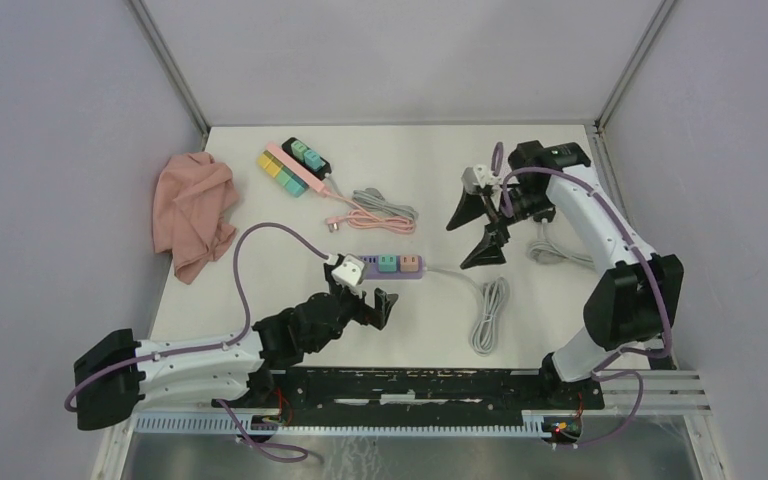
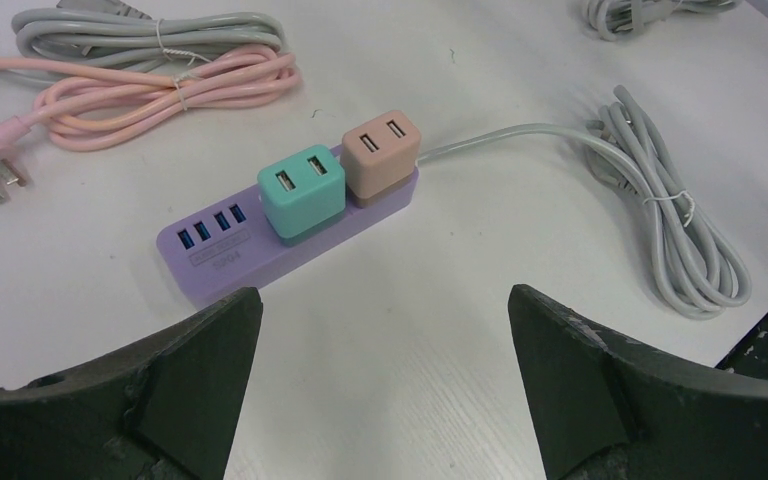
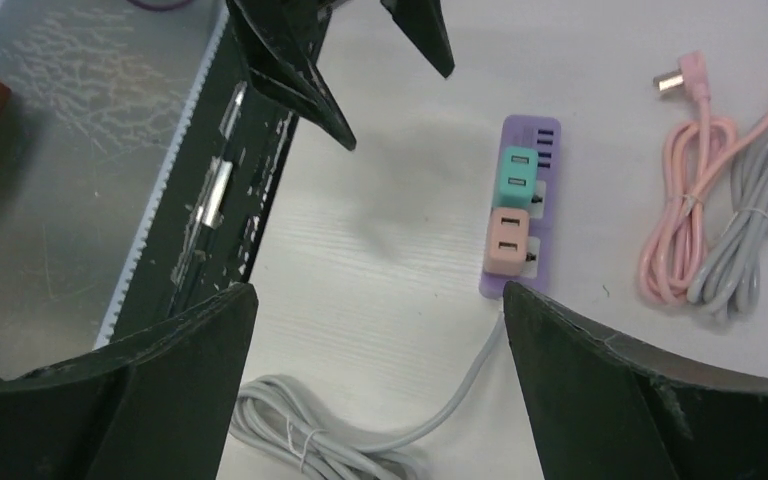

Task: Pull the plug off the socket
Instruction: Remove the plug from the socket.

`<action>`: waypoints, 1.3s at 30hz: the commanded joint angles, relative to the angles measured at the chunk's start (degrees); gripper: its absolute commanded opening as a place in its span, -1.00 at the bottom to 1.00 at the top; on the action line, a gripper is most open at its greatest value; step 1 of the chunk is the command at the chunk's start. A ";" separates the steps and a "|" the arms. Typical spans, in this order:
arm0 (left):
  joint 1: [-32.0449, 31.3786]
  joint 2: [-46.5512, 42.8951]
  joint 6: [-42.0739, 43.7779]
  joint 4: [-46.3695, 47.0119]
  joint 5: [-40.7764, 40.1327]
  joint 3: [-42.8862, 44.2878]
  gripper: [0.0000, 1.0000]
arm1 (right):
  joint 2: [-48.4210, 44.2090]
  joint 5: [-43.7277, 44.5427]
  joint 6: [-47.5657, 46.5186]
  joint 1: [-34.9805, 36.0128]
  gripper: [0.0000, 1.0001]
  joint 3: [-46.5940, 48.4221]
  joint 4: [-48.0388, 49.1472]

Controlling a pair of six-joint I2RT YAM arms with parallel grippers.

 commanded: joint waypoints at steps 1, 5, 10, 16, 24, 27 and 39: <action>0.21 -3.33 -1.57 0.06 -3.10 -1.53 0.98 | -5.07 15.86 25.88 6.12 0.99 -2.12 22.74; 0.25 -5.75 -3.37 -0.48 -4.29 -3.30 0.99 | -10.89 27.88 38.17 10.94 0.99 -10.46 42.58; 0.34 -7.86 -3.30 -0.77 -4.34 -4.61 0.99 | -8.84 33.75 34.10 17.78 1.00 -11.27 42.76; 0.30 -9.98 -3.17 -1.85 -5.74 -6.22 0.99 | -5.62 34.95 33.57 22.81 0.99 -15.30 53.07; 0.39 -12.88 -5.31 -2.04 -5.43 -8.90 0.99 | 2.54 39.32 39.26 26.53 0.88 -14.42 57.89; 0.41 -13.72 -5.28 -2.04 -5.22 -9.47 0.99 | 4.18 41.59 40.74 26.91 0.77 -15.13 59.73; 0.47 -12.40 -4.73 -0.73 -4.86 -9.36 1.00 | 9.17 44.18 37.95 28.25 -0.26 -14.19 57.17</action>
